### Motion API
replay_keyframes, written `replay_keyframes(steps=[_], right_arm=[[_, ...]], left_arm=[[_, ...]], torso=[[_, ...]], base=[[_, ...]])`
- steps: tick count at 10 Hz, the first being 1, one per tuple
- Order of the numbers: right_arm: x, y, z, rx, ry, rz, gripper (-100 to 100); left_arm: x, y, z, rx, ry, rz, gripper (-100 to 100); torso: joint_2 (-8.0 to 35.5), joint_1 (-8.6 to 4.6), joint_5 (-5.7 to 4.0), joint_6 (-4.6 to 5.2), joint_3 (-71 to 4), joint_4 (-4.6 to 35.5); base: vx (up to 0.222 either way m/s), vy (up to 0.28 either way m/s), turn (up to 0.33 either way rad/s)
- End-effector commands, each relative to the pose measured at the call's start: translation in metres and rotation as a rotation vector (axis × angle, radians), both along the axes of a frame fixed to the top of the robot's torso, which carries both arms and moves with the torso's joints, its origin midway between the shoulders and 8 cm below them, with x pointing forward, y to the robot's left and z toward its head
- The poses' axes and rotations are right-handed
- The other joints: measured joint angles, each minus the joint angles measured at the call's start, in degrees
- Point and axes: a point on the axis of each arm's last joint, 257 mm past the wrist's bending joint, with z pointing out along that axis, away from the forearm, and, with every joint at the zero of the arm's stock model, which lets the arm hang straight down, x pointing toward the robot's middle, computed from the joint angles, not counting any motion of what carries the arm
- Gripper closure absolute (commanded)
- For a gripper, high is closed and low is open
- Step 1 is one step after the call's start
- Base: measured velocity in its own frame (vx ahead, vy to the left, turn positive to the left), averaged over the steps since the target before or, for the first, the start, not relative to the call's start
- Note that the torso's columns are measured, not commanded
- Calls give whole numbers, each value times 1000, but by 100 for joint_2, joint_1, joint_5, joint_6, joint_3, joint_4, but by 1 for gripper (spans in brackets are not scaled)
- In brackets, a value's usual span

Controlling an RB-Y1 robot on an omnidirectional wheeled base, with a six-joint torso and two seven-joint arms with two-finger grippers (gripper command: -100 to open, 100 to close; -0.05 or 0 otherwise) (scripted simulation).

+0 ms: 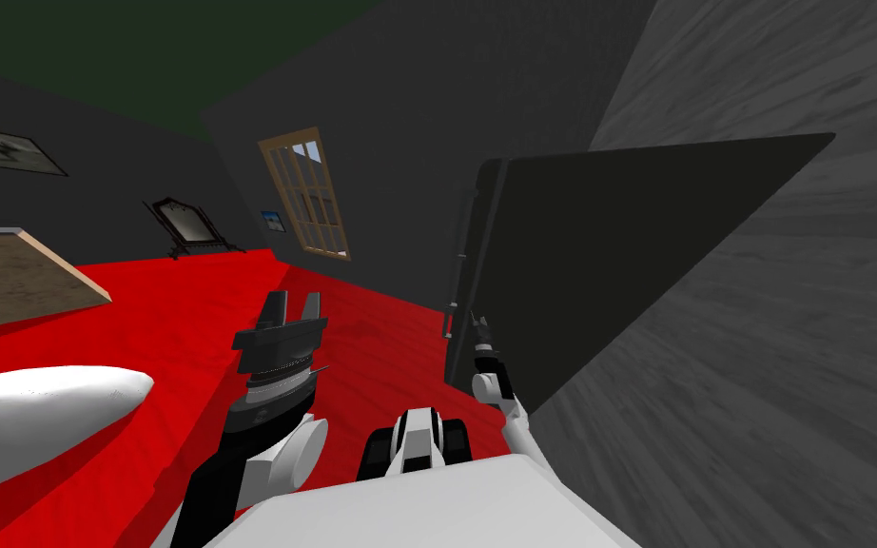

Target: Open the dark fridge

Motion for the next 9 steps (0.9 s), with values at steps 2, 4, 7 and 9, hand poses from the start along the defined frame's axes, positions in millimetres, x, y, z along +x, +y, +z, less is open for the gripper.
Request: replay_keyframes(steps=[2, 4, 7, 9], right_arm=[[8, -3, -19, 126, 24, 27, -100], [8, -3, -19, 172, 18, 42, -100], [13, -4, -32, 262, 32, 58, -100], [17, -6, -45, 340, 48, 69, -100]], left_arm=[[0, 0, 0, 0, 0, 0, 0], [0, 0, 0, 0, 0, 0, 0], [0, 0, 0, 0, 0, 0, 0], [0, 0, 0, 0, 0, 0, 0]], torso=[[4, 0, 1, 3, 1, 1], [-1, 3, 2, 3, -1, 0], [-4, 1, 0, -3, -2, -2], [-30, -6, -9, -18, -14, -15]], base=[[17, 24, 38], [19, 22, 14], [14, 21, 35], [12, 22, 52]])
